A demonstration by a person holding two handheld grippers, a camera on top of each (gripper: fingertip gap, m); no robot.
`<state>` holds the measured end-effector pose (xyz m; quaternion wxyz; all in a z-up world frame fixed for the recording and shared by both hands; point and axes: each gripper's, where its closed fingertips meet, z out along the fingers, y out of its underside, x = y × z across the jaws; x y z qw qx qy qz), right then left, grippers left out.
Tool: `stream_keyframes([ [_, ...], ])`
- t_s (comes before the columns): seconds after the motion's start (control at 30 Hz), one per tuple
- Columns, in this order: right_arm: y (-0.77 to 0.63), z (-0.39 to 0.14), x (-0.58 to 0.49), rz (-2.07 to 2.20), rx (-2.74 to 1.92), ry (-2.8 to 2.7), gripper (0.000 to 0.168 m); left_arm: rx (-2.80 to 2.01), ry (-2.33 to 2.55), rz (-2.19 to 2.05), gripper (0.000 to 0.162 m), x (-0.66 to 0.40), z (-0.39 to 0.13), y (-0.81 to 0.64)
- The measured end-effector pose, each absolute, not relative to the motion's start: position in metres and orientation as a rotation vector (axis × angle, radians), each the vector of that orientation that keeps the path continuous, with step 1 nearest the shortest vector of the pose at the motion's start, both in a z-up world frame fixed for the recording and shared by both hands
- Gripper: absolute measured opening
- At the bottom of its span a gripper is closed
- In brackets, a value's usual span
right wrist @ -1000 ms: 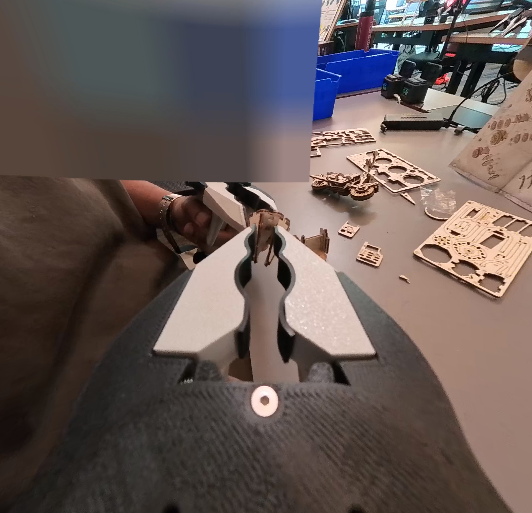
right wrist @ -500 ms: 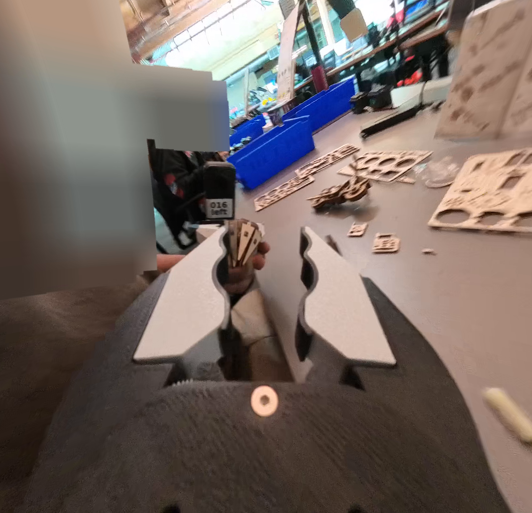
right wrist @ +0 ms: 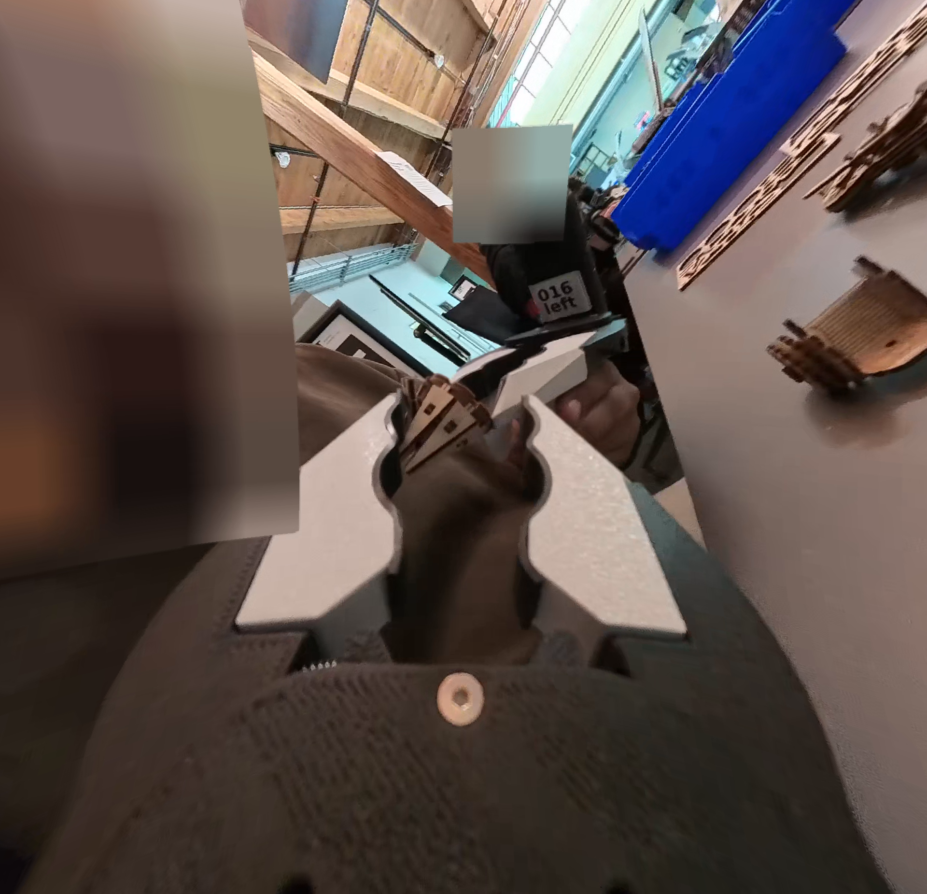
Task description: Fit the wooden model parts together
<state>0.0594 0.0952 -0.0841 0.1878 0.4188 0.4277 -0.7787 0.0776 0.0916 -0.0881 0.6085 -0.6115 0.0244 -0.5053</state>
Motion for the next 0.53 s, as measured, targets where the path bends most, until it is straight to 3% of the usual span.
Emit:
stream_keyframes([
  [0.03,0.094,-0.085,0.06,-2.18,1.175,1.186,0.042,-1.433,0.066,-1.171,0.024,0.078,-0.09,0.091],
  [0.53,0.117,-0.107,0.042,-2.257,1.413,1.199,0.03,-1.447,-0.213,-1.183,0.016,0.043,-0.105,0.109],
])
